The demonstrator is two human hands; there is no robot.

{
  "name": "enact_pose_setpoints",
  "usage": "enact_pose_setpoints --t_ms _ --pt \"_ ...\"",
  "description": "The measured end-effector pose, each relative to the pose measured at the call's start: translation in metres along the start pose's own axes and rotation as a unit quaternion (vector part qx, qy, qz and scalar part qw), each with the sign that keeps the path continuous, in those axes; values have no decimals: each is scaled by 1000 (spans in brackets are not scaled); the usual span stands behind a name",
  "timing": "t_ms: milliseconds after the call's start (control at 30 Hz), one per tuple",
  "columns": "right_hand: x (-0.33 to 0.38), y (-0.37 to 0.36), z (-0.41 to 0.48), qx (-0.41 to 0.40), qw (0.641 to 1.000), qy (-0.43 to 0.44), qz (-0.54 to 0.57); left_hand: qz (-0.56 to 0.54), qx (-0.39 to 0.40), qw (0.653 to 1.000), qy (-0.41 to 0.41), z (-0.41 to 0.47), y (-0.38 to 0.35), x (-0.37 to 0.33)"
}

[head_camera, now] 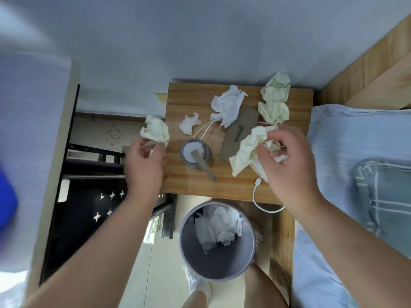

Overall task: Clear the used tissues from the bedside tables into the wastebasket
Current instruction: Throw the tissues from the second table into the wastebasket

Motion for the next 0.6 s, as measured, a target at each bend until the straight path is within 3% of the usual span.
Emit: enact_pose_setpoints --t_ms 267,600 --pt "-28 -2 -120 -19 998 -16 52 -24 -7 990 142 -114 23 128" --pt "-128 -105 -216 120 979 -156 -49 90 147 950 260 -170 -21 272"
Point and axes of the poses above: each hand's wrist, its own z-axis towards the middle knuckle, its own y-axis out of the back of the hand, x = y × z, the point moved 9 cm from there along z, towards the middle knuckle, and after that the axes turned 9 degrees about x, right-handed, at the moved point
